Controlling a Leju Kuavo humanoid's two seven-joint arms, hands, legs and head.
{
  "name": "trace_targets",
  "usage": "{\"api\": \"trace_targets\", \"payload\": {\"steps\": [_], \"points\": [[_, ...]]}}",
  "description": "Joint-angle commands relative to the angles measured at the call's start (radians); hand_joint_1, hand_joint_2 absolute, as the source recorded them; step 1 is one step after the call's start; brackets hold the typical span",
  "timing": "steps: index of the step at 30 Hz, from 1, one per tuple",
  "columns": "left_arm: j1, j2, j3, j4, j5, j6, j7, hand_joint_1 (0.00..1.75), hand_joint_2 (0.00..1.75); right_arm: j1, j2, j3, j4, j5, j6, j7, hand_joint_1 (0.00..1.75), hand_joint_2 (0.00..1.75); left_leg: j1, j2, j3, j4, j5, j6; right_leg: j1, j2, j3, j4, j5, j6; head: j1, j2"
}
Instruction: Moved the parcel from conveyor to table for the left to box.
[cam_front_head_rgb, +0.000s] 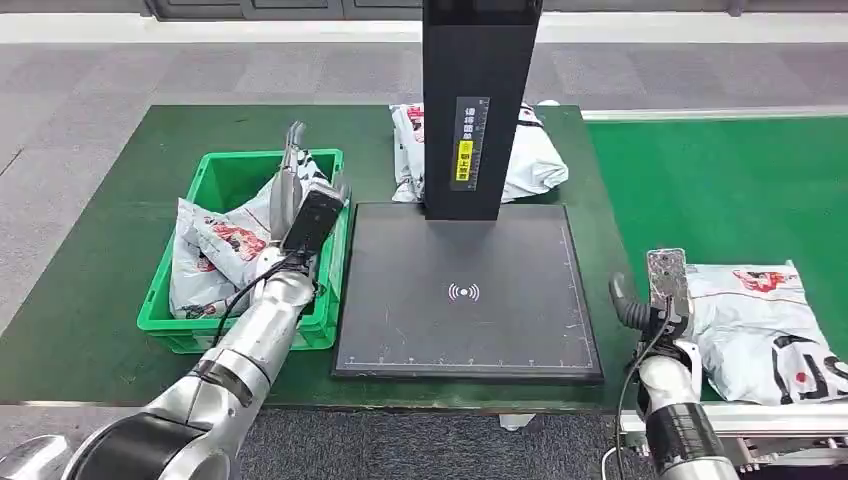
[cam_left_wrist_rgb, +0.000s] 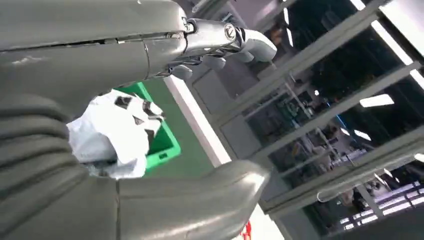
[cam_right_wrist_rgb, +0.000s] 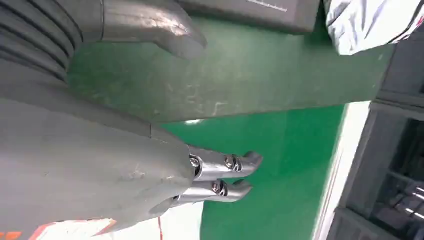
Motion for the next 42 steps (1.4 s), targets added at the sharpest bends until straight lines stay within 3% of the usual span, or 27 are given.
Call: {"api": "trace_targets", "payload": {"steps": [1, 4, 6, 9, 13, 16, 22, 27, 30, 31, 36, 37, 38, 39, 42], "points": [[-0.006, -0.103, -0.145, 0.088, 0.123, -0.219, 0.038, 0.0, 1.75, -0.023, -0.092, -0.216, 0.143, 0.158, -0.112, 0.07, 0.0, 1.75, 0.0, -0.002, 0.003, -0.001, 0.0, 0.001, 0.001, -0.009, 0.005, -0.002, -0.001, 0.0, 0.0, 0.0], [-0.01, -0.097, -0.169, 0.094, 0.15, -0.212, 0.035, 0.0, 1.75, -0.033, -0.088, -0.25, 0.157, 0.18, -0.094, 0.053, 0.0, 1.75, -0.001, -0.007, 0.002, -0.001, 0.0, 0.002, 0.0, -0.014, 0.007, -0.003, -0.002, 0.001, 0.0, 0.0], [-0.01, -0.09, -0.178, 0.092, 0.179, -0.245, 0.036, 0.0, 1.75, -0.039, -0.082, -0.259, 0.165, 0.208, -0.116, 0.062, 0.0, 1.75, -0.001, 0.0, 0.004, -0.001, -0.002, 0.002, 0.001, -0.009, 0.008, -0.005, -0.002, 0.001, 0.0, 0.0], [0.011, -0.105, -0.228, 0.113, 0.226, -0.283, 0.031, 0.0, 1.75, -0.05, -0.141, -0.28, 0.265, 0.251, -0.107, 0.122, 0.0, 1.75, -0.002, 0.002, 0.003, -0.001, -0.002, 0.002, -0.001, -0.006, 0.006, -0.003, -0.001, 0.0, 0.0, 0.0], [0.022, -0.112, -0.316, 0.136, 0.303, -0.236, 0.01, 0.0, 1.75, -0.058, -0.181, -0.312, 0.371, 0.258, -0.093, 0.07, 0.0, 1.75, -0.002, -0.001, 0.005, -0.002, -0.002, 0.002, -0.001, -0.009, 0.007, -0.004, -0.002, 0.001, 0.0, 0.0], [0.018, -0.112, -0.349, 0.153, 0.346, -0.195, -0.006, 0.0, 1.75, -0.087, -0.196, -0.308, 0.457, 0.3, -0.108, 0.108, 0.0, 1.75, -0.002, -0.001, 0.003, -0.001, -0.003, 0.003, -0.001, -0.008, 0.007, -0.004, -0.002, 0.002, 0.0, 0.0], [0.001, -0.09, -0.348, 0.195, 0.392, -0.19, -0.035, 0.0, 1.75, -0.126, -0.24, -0.266, 0.571, 0.337, 0.067, 0.175, 0.0, 1.75, -0.002, 0.003, 0.004, -0.001, -0.003, 0.003, -0.001, -0.005, 0.006, -0.004, -0.002, 0.002, 0.0, 0.0], [-0.008, -0.07, -0.355, 0.207, 0.415, -0.207, -0.052, 0.0, 1.75, -0.152, -0.287, -0.143, 0.611, 0.421, 0.349, 0.235, 0.0, 1.75, -0.002, 0.004, 0.002, 0.0, -0.003, 0.003, -0.001, -0.002, 0.004, -0.002, -0.001, 0.002, 0.0, 0.0], [-0.009, -0.069, -0.358, 0.21, 0.417, -0.212, -0.055, 0.0, 1.75, -0.15, -0.291, -0.103, 0.61, 0.443, 0.427, 0.236, 0.0, 1.75, -0.002, 0.002, 0.001, 0.0, -0.003, 0.003, -0.001, -0.003, 0.003, -0.002, -0.001, 0.002, 0.0, 0.0], [-0.01, -0.067, -0.363, 0.208, 0.418, -0.223, -0.055, 0.0, 1.75, -0.144, -0.303, -0.028, 0.606, 0.484, 0.559, 0.217, 0.0, 1.75, -0.002, 0.004, 0.003, 0.0, -0.003, 0.003, -0.001, -0.003, 0.005, -0.003, -0.001, 0.002, 0.0, 0.0], [-0.01, -0.066, -0.363, 0.207, 0.419, -0.223, -0.055, 0.0, 1.75, -0.134, -0.306, -0.024, 0.602, 0.485, 0.56, 0.216, 0.0, 1.75, -0.001, 0.003, 0.003, 0.0, -0.003, 0.003, 0.0, -0.003, 0.006, -0.003, -0.001, 0.002, 0.0, 0.0], [-0.008, -0.066, -0.363, 0.205, 0.421, -0.227, -0.051, 0.0, 1.75, -0.129, -0.31, 0.025, 0.588, 0.512, 0.614, 0.194, 0.0, 1.75, -0.001, 0.004, 0.005, -0.001, -0.003, 0.003, 0.0, -0.004, 0.008, -0.004, -0.001, 0.001, 0.0, 0.0], [-0.006, -0.066, -0.361, 0.204, 0.423, -0.227, -0.05, 0.0, 1.75, -0.128, -0.307, 0.049, 0.576, 0.522, 0.618, 0.182, 0.38, 1.75, 0.0, 0.003, 0.004, 0.0, -0.003, 0.003, 0.001, -0.003, 0.007, -0.004, -0.001, 0.002, 0.0, 0.0], [-0.001, -0.064, -0.359, 0.202, 0.426, -0.229, -0.05, 0.0, 1.75, -0.13, -0.299, 0.065, 0.567, 0.527, 0.622, 0.174, 1.75, 1.75, -0.001, 0.004, 0.006, -0.001, -0.003, 0.003, 0.001, -0.004, 0.008, -0.005, 0.0, 0.002, 0.0, 0.0], [0.006, -0.055, -0.358, 0.195, 0.423, -0.221, -0.059, 0.0, 1.75, -0.13, -0.255, 0.099, 0.533, 0.508, 0.601, 0.172, 1.75, 1.75, 0.0, 0.005, 0.006, 0.0, -0.003, 0.004, 0.001, -0.001, 0.009, -0.005, 0.0, 0.003, 0.0, 0.0]]}}
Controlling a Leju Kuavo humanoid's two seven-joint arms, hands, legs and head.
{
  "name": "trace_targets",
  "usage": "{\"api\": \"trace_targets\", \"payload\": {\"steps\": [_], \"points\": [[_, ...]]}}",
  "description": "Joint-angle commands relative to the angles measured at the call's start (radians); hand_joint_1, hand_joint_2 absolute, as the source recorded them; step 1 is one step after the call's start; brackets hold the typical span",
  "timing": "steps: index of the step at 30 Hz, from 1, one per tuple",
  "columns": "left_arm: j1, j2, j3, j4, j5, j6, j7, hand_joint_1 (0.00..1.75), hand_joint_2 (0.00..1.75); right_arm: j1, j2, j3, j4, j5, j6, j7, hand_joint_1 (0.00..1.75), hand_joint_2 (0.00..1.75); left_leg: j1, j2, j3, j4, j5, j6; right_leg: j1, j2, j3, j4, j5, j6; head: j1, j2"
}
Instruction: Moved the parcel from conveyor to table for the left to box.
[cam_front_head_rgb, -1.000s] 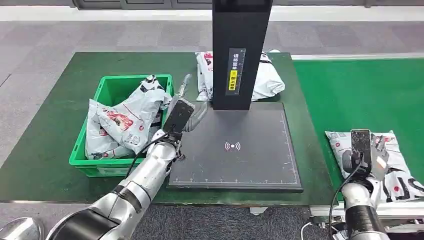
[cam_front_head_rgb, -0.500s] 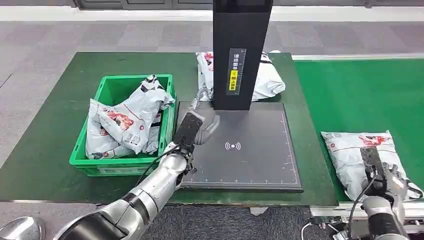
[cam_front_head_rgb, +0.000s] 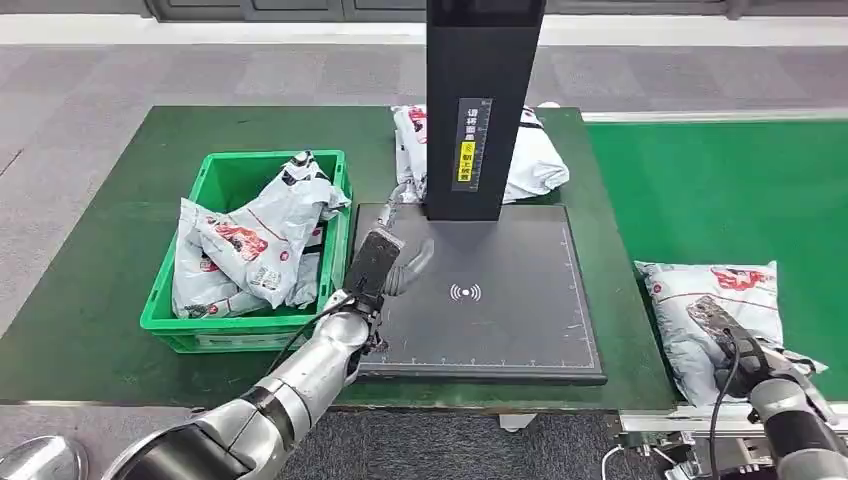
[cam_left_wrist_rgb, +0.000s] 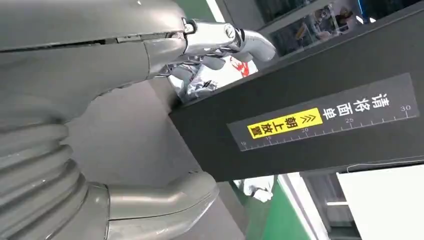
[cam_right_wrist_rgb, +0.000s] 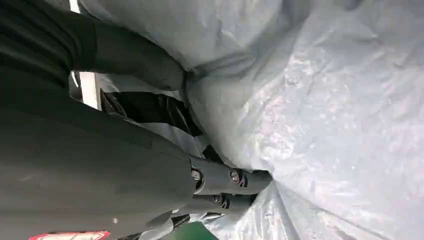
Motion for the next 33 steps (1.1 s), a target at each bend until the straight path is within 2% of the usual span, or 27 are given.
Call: {"api": "trace_targets", "payload": {"steps": [1, 9, 12, 15, 17, 20, 21, 22, 23, 26, 27, 28, 30, 31, 33], "points": [[-0.033, 0.045, -0.052, 0.052, 0.006, -0.003, -0.001, 0.0, 1.75, 0.007, 0.062, 0.207, 0.013, 0.007, 0.04, -0.021, 1.75, 1.75, 0.002, 0.009, 0.004, -0.002, 0.0, -0.001, 0.003, 0.002, 0.004, -0.004, 0.002, -0.002, 0.0, 0.0], [-0.034, 0.044, -0.052, 0.052, 0.006, -0.002, 0.001, 0.0, 1.75, 0.009, 0.055, 0.207, 0.015, 0.003, 0.042, -0.023, 1.75, 1.75, 0.002, 0.007, 0.007, -0.001, -0.001, 0.0, 0.004, 0.0, 0.007, -0.004, 0.002, -0.001, 0.0, 0.0], [-0.032, 0.053, -0.041, 0.038, 0.007, 0.015, 0.0, 0.0, 1.75, -0.043, 0.117, 0.227, 0.019, -0.008, -0.017, -0.037, 1.75, 1.75, 0.003, 0.007, 0.007, -0.001, -0.001, 0.0, 0.004, 0.001, 0.008, -0.003, 0.002, 0.0, 0.0, 0.0], [-0.031, 0.054, -0.03, 0.035, 0.008, 0.025, 0.006, 0.0, 1.75, -0.106, 0.177, 0.215, 0.029, -0.035, -0.077, -0.017, 1.75, 1.75, 0.002, 0.016, 0.008, -0.003, -0.001, 0.0, 0.004, 0.007, 0.007, -0.004, 0.004, -0.001, 0.0, 0.0], [-0.034, 0.052, -0.025, 0.035, 0.008, 0.024, 0.009, 0.0, 1.75, -0.13, 0.201, 0.215, 0.035, -0.045, -0.094, -0.017, 1.75, 1.75, 0.002, 0.012, 0.007, -0.001, -0.001, 0.0, 0.003, 0.007, 0.006, -0.002, 0.002, 0.0, 0.0, 0.0], [-0.036, 0.044, -0.024, 0.031, 0.0, 0.025, 0.012, 0.0, 1.75, -0.128, 0.236, 0.193, 0.015, -0.092, -0.136, -0.057, 1.75, 1.75, 0.003, 0.018, 0.007, -0.001, -0.001, -0.001, 0.004, 0.011, 0.004, -0.001, 0.004, -0.001, 0.0, 0.0], [-0.035, 0.044, -0.02, 0.027, 0.0, 0.025, 0.013, 0.0, 1.75, -0.123, 0.244, 0.189, -0.001, -0.111, -0.135, -0.077, 1.75, 1.75, 0.003, 0.015, 0.006, 0.0, -0.001, 0.0, 0.003, 0.009, 0.005, -0.001, 0.003, -0.001, 0.0, 0.0], [-0.034, 0.045, -0.017, 0.022, -0.002, 0.026, 0.013, 0.0, 1.75, -0.116, 0.252, 0.185, -0.019, -0.135, -0.136, -0.094, 1.75, 1.75, 0.002, 0.018, 0.007, -0.001, -0.001, -0.001, 0.003, 0.012, 0.003, -0.001, 0.004, -0.001, 0.0, 0.0], [-0.033, 0.048, -0.012, 0.018, -0.002, 0.029, 0.015, 0.0, 1.75, -0.108, 0.266, 0.184, -0.045, -0.157, -0.134, -0.11, 1.75, 1.75, 0.003, 0.017, 0.006, 0.0, -0.001, 0.0, 0.004, 0.012, 0.003, -0.001, 0.003, -0.001, 0.0, 0.0], [-0.027, 0.054, -0.003, 0.01, -0.002, 0.034, 0.01, 0.0, 1.75, -0.115, 0.312, 0.18, -0.101, -0.227, -0.113, -0.151, 1.75, 1.75, 0.003, 0.024, 0.006, -0.001, -0.002, -0.001, 0.004, 0.018, 0.001, -0.001, 0.005, -0.003, 0.0, 0.0], [-0.027, 0.054, 0.003, 0.011, 0.0, 0.033, 0.008, 0.0, 1.75, -0.125, 0.334, 0.165, -0.118, -0.29, -0.069, -0.181, 1.75, 1.75, 0.003, 0.026, 0.006, -0.002, -0.002, -0.002, 0.004, 0.019, 0.001, -0.001, 0.006, -0.004, 0.0, 0.0], [-0.029, 0.052, 0.004, 0.014, 0.0, 0.032, 0.008, 0.0, 1.75, -0.132, 0.353, 0.156, -0.131, -0.328, -0.054, -0.196, 1.75, 1.75, 0.003, 0.027, -0.002, 0.0, -0.003, -0.003, 0.004, 0.022, 0.0, 0.001, 0.006, -0.004, 0.0, 0.0], [-0.032, 0.048, 0.013, 0.021, 0.0, 0.035, 0.001, 0.0, 1.75, -0.14, 0.386, 0.191, -0.182, -0.371, -0.06, -0.222, 1.75, 1.75, 0.003, 0.034, -0.001, -0.002, -0.004, -0.005, 0.004, 0.027, -0.001, -0.001, 0.008, -0.005, 0.0, 0.0], [-0.031, 0.047, 0.017, 0.023, -0.002, 0.033, -0.001, 0.0, 1.75, -0.136, 0.399, 0.208, -0.217, -0.409, -0.062, -0.231, 1.75, 1.75, 0.004, 0.039, -0.001, -0.001, -0.007, -0.005, 0.005, 0.036, -0.003, 0.001, 0.008, -0.006, 0.0, 0.0], [-0.03, 0.046, 0.026, 0.024, -0.003, 0.033, -0.01, 0.0, 1.75, -0.133, 0.428, 0.259, -0.304, -0.461, -0.064, -0.244, 1.75, 1.75, 0.005, 0.051, 0.0, -0.003, -0.008, -0.008, 0.005, 0.044, -0.005, 0.0, 0.011, -0.01, 0.0, 0.0]]}}
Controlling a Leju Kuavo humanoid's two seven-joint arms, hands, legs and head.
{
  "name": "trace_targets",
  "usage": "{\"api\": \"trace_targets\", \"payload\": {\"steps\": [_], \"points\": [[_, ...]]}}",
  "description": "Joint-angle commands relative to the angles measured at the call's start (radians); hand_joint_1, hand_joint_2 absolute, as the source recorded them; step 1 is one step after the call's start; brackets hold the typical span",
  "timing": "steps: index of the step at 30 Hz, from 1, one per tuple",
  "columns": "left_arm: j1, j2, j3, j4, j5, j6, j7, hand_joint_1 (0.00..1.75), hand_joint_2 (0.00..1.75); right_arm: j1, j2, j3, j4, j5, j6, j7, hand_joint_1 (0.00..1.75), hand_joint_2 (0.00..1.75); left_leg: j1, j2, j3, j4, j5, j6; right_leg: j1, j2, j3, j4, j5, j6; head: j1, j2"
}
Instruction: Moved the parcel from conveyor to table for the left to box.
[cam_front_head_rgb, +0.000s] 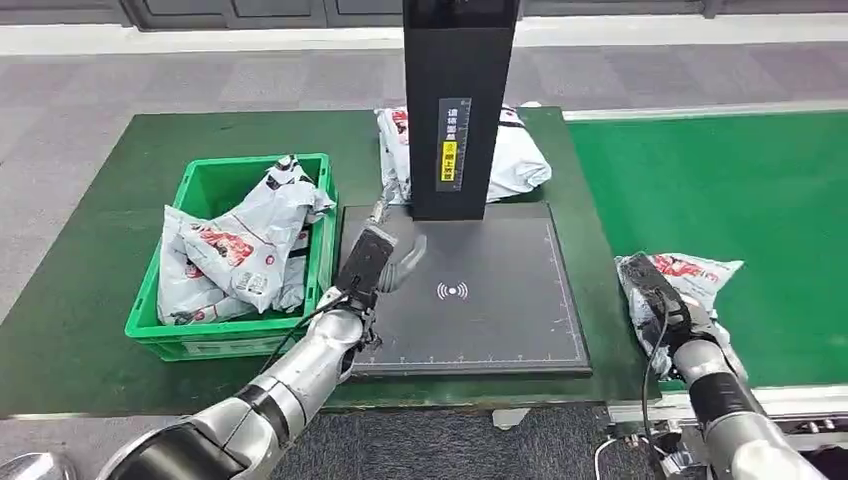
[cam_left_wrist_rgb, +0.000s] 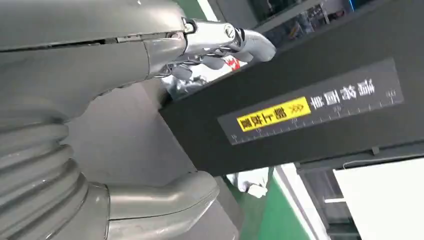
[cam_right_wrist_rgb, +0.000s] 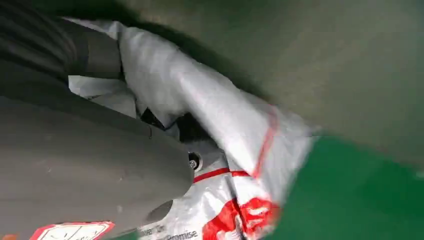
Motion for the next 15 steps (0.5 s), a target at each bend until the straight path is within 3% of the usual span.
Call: {"api": "trace_targets", "payload": {"steps": [1, 5, 9, 11, 15], "points": [[-0.032, 0.021, 0.034, 0.044, -0.004, -0.003, -0.018, 0.0, 1.75, -0.047, 0.214, 0.123, -0.258, -0.201, 0.039, -0.062, 1.75, 1.75, 0.002, 0.016, 0.002, 0.0, -0.002, -0.002, 0.003, 0.01, -0.004, 0.0, 0.003, -0.004, 0.0, 0.0], [-0.047, 0.02, 0.061, 0.045, -0.008, -0.013, -0.021, 0.0, 1.75, -0.055, 0.241, 0.261, -0.411, -0.247, -0.003, -0.004, 1.75, 1.75, 0.001, 0.017, -0.001, -0.001, 0.001, -0.005, 0.001, 0.008, -0.011, 0.005, 0.003, -0.006, 0.0, 0.0], [-0.058, 0.019, 0.069, 0.042, -0.005, -0.022, -0.02, 0.0, 1.75, -0.084, 0.249, 0.31, -0.419, -0.243, 0.001, -0.01, 1.75, 1.75, 0.002, 0.011, 0.0, -0.004, 0.004, -0.008, 0.002, 0.004, -0.011, 0.006, 0.002, -0.008, 0.0, 0.0], [-0.065, 0.018, 0.076, 0.037, -0.002, -0.023, -0.019, 0.0, 1.75, -0.116, 0.258, 0.337, -0.412, -0.253, -0.005, -0.001, 1.75, 1.75, 0.002, 0.008, 0.008, -0.004, 0.006, -0.009, 0.002, 0.001, -0.013, 0.006, 0.001, -0.008, 0.0, 0.0], [-0.067, 0.02, 0.083, 0.032, -0.002, -0.028, -0.014, 0.0, 1.75, -0.148, 0.247, 0.387, -0.392, -0.284, -0.008, 0.007, 1.75, 1.75, 0.003, -0.003, 0.001, -0.003, 0.009, -0.011, 0.003, -0.011, -0.015, 0.008, 0.001, -0.01, 0.0, 0.0]]}}
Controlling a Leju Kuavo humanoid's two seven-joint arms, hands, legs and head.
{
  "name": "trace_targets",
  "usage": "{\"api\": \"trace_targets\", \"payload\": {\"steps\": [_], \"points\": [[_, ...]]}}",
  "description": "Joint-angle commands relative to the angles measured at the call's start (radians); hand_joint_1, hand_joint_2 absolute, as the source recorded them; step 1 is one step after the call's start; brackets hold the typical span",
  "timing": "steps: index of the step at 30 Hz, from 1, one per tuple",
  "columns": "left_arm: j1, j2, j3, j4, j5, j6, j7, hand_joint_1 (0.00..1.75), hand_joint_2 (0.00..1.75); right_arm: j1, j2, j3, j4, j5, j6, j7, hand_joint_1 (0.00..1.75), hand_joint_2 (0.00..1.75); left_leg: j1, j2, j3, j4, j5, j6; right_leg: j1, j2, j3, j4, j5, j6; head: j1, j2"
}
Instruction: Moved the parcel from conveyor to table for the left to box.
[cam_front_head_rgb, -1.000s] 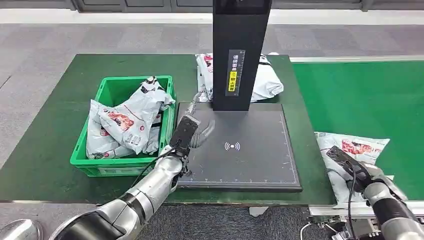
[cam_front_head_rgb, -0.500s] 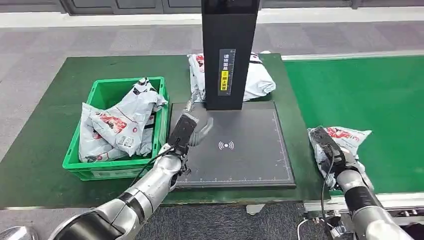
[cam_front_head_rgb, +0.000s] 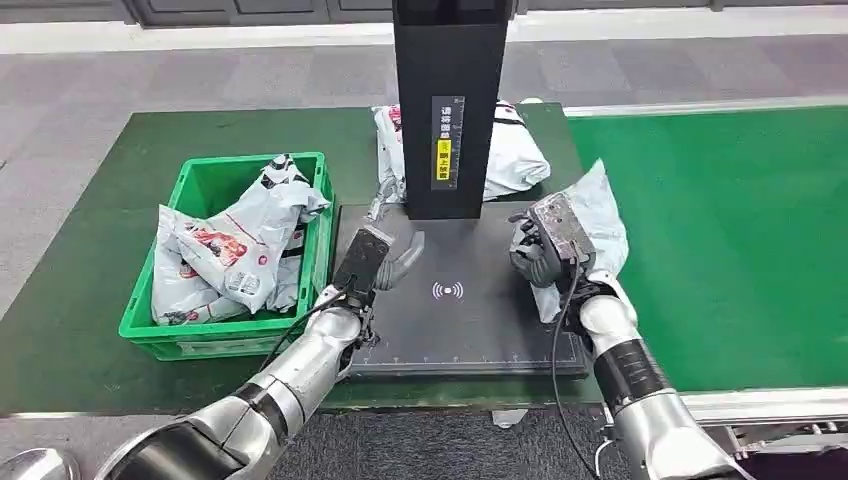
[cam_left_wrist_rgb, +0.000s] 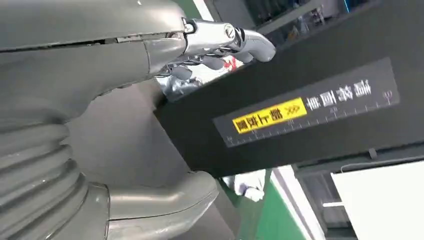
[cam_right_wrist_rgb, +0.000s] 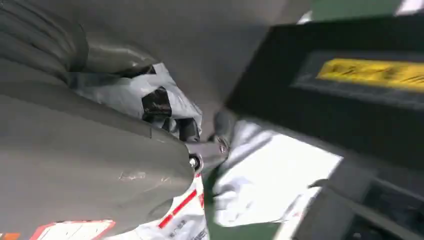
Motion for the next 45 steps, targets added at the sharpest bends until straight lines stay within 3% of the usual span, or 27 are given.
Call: {"api": "trace_targets", "payload": {"steps": [1, 14, 18, 26, 27, 28, 29, 37, 45], "points": [[-0.061, 0.022, 0.06, 0.034, 0.006, -0.017, 0.01, 0.0, 1.75, -0.134, 0.032, 0.196, -0.017, -0.042, -0.006, 0.019, 1.75, 1.75, -0.001, 0.004, -0.002, 0.001, 0.0, 0.0, 0.0, -0.001, -0.002, 0.001, 0.0, 0.0, 0.0, 0.0], [-0.058, 0.023, 0.061, 0.03, 0.004, -0.014, 0.009, 0.0, 1.75, -0.132, 0.019, 0.217, -0.013, -0.051, -0.003, 0.009, 1.75, 1.75, -0.001, -0.012, -0.007, 0.002, 0.003, 0.006, 0.0, -0.018, -0.001, 0.0, -0.001, 0.001, 0.0, 0.0], [-0.051, 0.031, 0.066, 0.023, 0.004, -0.022, 0.005, 0.0, 1.75, -0.07, -0.024, 0.271, -0.062, -0.111, -0.026, -0.009, 1.75, 1.75, -0.001, -0.01, -0.006, 0.002, 0.003, 0.006, 0.0, -0.019, 0.001, -0.001, -0.001, 0.001, 0.0, 0.0], [-0.057, 0.028, 0.061, 0.023, -0.002, -0.027, 0.015, 0.0, 1.75, -0.03, -0.028, 0.285, -0.092, -0.125, -0.052, -0.017, 1.75, 1.75, -0.001, -0.012, -0.005, 0.001, 0.003, 0.006, 0.001, -0.021, 0.002, -0.002, -0.001, 0.001, 0.0, 0.0], [-0.065, 0.026, 0.061, 0.039, -0.01, -0.001, 0.019, 0.0, 1.75, -0.026, -0.02, 0.31, -0.093, -0.063, -0.112, -0.021, 0.3, 1.75, -0.001, -0.013, -0.005, 0.002, 0.003, 0.006, 0.001, -0.02, 0.001, -0.001, -0.001, 0.001, 0.0, 0.0], [-0.064, 0.027, 0.06, 0.04, -0.011, 0.0, 0.018, 0.0, 1.75, -0.031, -0.009, 0.315, -0.084, -0.053, -0.12, -0.014, 0.0, 1.75, -0.001, -0.014, -0.006, 0.002, 0.004, 0.006, 0.0, -0.02, 0.0, -0.001, -0.001, 0.001, 0.0, 0.0], [-0.063, 0.029, 0.059, 0.043, -0.014, 0.003, 0.017, 0.0, 1.75, -0.04, 0.009, 0.315, -0.061, -0.047, -0.124, -0.004, 0.0, 0.0, -0.001, -0.013, -0.006, 0.002, 0.003, 0.006, 0.0, -0.019, 0.0, -0.001, -0.001, 0.001, 0.0, 0.0], [-0.086, 0.037, -0.003, 0.099, -0.122, 0.035, 0.125, 0.0, 1.75, -0.017, 0.031, 0.267, 0.003, 0.032, -0.074, -0.025, 0.0, 0.0, -0.001, -0.012, -0.005, 0.001, 0.003, 0.006, 0.001, -0.021, 0.002, -0.001, -0.001, 0.001, 0.0, 0.0], [-0.089, 0.039, -0.038, 0.112, -0.177, 0.041, 0.18, 0.0, 1.75, -0.021, 0.034, 0.212, 0.008, -0.003, -0.056, -0.07, 0.0, 0.0, -0.001, -0.012, -0.006, 0.002, 0.003, 0.006, 0.0, -0.02, 0.001, -0.001, -0.001, 0.001, 0.0, 0.0]]}}
